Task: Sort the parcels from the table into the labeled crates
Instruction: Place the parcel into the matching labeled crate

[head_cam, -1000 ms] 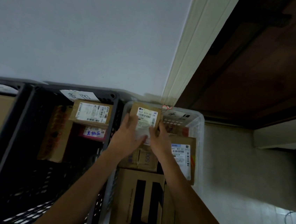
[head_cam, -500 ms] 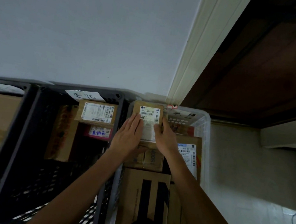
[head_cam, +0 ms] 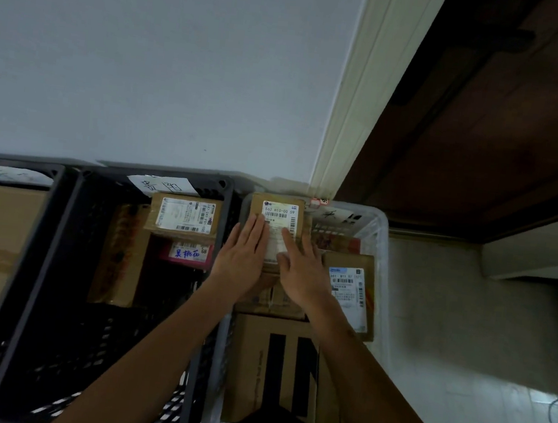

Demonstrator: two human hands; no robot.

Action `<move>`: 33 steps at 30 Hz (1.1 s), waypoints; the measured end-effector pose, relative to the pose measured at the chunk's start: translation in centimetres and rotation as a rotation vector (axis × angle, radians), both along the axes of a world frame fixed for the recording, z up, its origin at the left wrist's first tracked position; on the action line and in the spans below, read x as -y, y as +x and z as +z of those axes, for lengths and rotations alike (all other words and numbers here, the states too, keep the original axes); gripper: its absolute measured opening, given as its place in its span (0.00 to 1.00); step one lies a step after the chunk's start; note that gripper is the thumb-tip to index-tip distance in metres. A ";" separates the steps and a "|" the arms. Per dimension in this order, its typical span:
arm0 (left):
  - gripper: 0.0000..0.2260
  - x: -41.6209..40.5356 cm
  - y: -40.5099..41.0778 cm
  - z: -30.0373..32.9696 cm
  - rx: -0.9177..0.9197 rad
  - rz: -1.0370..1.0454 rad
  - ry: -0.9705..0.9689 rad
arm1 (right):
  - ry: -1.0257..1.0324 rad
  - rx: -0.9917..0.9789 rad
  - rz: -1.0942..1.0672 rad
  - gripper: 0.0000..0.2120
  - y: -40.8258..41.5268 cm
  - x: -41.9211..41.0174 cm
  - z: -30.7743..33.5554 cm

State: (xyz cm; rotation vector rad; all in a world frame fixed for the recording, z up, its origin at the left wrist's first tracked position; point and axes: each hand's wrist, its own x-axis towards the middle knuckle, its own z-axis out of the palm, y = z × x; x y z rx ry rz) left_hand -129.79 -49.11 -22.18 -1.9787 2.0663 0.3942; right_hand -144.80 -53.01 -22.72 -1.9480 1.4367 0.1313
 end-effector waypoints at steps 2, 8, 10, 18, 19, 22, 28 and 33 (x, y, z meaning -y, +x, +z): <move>0.31 0.3 0.0 1.1 -0.015 0.004 0.062 | 0.027 0.034 -0.003 0.28 -0.2 0.0 0.3; 0.40 0.5 0.5 3.8 -0.143 0.055 0.039 | -0.024 0.146 -0.117 0.25 -1.6 0.0 3.4; 0.38 0.5 0.4 5.0 -0.143 0.079 -0.010 | -0.065 0.096 -0.096 0.24 -2.2 0.3 5.1; 0.30 -0.3 -1.4 14.2 -0.149 0.078 -0.151 | -0.151 0.037 0.000 0.25 -4.4 1.3 14.4; 0.30 -0.4 -1.8 15.6 -0.150 0.088 -0.160 | -0.170 0.025 0.031 0.25 -4.6 1.4 15.8; 0.29 -1.8 -3.8 19.7 -0.130 0.119 -0.218 | -0.235 0.008 0.121 0.26 -5.9 0.5 20.4; 0.28 -6.3 -7.0 28.3 -0.072 0.184 -0.299 | -0.393 0.018 0.209 0.26 -8.1 -2.3 28.8; 0.27 -9.9 -8.1 35.0 -0.038 0.232 -0.359 | -0.505 0.022 0.262 0.25 -9.5 -5.3 35.1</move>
